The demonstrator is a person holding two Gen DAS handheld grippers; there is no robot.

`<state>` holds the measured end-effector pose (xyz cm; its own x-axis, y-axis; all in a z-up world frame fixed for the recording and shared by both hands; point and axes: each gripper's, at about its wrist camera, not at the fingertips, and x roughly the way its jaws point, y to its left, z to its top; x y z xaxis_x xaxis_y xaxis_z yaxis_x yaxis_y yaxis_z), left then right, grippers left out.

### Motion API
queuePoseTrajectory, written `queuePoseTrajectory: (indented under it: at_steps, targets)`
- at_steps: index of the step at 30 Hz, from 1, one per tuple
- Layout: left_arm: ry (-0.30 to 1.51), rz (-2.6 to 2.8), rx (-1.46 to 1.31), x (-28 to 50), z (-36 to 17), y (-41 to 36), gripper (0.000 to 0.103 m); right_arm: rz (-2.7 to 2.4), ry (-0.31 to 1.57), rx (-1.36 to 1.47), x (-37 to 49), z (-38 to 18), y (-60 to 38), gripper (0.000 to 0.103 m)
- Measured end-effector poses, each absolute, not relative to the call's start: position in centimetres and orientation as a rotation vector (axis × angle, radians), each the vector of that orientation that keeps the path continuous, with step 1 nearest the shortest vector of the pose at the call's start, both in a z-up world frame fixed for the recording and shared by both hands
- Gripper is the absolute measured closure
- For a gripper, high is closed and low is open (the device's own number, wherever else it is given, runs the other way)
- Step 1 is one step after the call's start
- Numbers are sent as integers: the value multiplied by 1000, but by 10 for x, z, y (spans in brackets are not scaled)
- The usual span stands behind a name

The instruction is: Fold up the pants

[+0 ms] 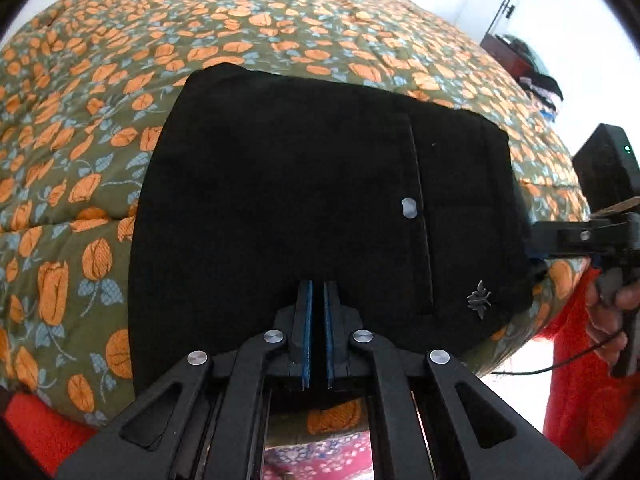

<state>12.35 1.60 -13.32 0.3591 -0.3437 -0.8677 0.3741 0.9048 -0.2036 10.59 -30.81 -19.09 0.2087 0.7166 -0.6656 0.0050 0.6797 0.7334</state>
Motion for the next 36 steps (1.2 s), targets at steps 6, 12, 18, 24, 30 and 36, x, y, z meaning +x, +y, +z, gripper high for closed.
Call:
queuePoseTrajectory:
  at_steps: [6, 12, 18, 24, 30, 36]
  targets:
    - [995, -447, -6, 118, -118, 26, 94, 560, 1321, 518, 118, -190, -271, 67]
    - [759, -358, -107, 103, -70, 58, 46, 577, 1150, 528, 108, -126, -303, 85]
    - [807, -360, -93, 114, -82, 48, 44, 508, 1133, 533, 97, -111, -365, 86]
    - [877, -368, 2, 111, -96, 31, 44, 384, 1229, 575, 86, -177, -389, 84]
    - [894, -333, 57, 111, -102, 24, 44, 337, 1181, 583, 78, -167, -399, 64]
    - [916, -297, 89, 115, -109, 22, 44, 335, 975, 309, 87, -83, -365, 64]
